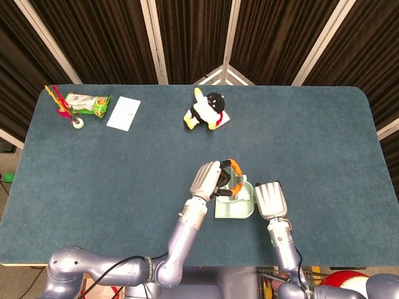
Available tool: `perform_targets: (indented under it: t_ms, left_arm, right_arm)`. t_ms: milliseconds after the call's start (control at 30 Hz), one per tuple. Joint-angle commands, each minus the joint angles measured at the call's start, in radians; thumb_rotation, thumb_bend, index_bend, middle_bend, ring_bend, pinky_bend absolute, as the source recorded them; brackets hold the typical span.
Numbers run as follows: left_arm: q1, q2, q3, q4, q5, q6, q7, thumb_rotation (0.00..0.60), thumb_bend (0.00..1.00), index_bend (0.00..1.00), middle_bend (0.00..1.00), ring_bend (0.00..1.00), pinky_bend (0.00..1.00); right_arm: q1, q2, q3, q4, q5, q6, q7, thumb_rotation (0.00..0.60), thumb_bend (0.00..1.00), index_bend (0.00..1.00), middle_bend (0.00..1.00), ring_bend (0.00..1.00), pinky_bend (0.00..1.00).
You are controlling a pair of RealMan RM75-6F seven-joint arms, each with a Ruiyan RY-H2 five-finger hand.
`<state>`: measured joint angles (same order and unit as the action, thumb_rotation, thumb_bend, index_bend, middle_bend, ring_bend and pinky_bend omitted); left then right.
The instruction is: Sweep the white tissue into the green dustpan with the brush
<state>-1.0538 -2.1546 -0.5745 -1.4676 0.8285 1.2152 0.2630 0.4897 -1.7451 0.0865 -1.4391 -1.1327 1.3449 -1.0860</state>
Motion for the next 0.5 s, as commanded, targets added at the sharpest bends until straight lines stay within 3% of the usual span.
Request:
perform_targets:
  t_ms: [33,500]
  left_arm:
    - [0.006,0.000,0.001,-0.013,0.025,0.015,-0.009,0.600,0.48,0.79,1.00,0.85,0.82]
    - [0.118,0.118,0.031,-0.117,0.051,0.022,-0.050,0.600,0.47,0.79,1.00,0.85,0.82]
  right_arm:
    - [-0.001,0.001,0.000,0.001,-0.001,0.001,-0.001,0.600,0.55,0.78,0.87,0.86,0.74]
    - [-0.008,0.000,0.012,-0.003,0.008,0.000,0.014,0.600,0.55,0.78,0.87,0.86,0.74]
